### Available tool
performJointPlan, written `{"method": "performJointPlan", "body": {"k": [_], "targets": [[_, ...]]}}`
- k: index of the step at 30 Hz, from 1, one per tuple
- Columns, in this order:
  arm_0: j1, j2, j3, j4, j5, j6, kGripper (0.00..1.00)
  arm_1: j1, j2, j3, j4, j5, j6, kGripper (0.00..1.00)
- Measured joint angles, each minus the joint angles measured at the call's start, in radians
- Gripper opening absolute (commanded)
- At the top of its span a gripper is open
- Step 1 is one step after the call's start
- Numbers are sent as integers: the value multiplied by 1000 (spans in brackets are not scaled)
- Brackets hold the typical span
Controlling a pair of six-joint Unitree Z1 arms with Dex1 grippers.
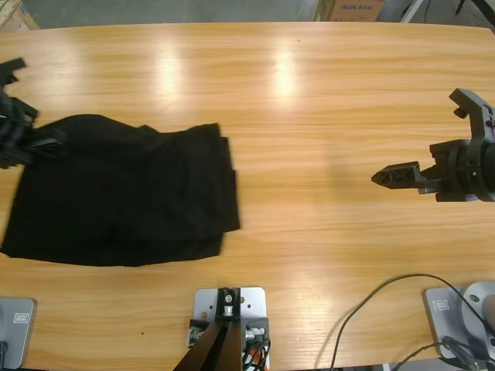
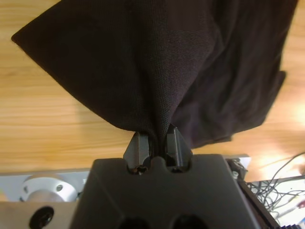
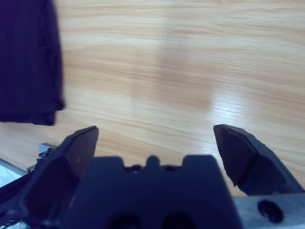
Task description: Fold clothes
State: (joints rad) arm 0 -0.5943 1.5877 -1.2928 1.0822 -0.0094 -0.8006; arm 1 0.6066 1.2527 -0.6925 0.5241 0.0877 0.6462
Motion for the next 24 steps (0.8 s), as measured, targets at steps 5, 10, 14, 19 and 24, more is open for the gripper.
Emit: {"method": "performJointPlan", "body": {"k": [5,10,14,19,24], "targets": [[27,-26,-8,26,10,14,0,0,1,0,-2,0,0,996],[-9,26,-122,31,-9,26,0,0,7,0,-2,0,0,996],[-75,181,-223,32,-28,33,0,0,8,0,-2,0,0,996],[-132,354,-311,32,-67,42,0,0,10,0,-2,0,0,996],[-170,437,-366,33,-84,42,0,0,10,0,-2,1,0,996]]}}
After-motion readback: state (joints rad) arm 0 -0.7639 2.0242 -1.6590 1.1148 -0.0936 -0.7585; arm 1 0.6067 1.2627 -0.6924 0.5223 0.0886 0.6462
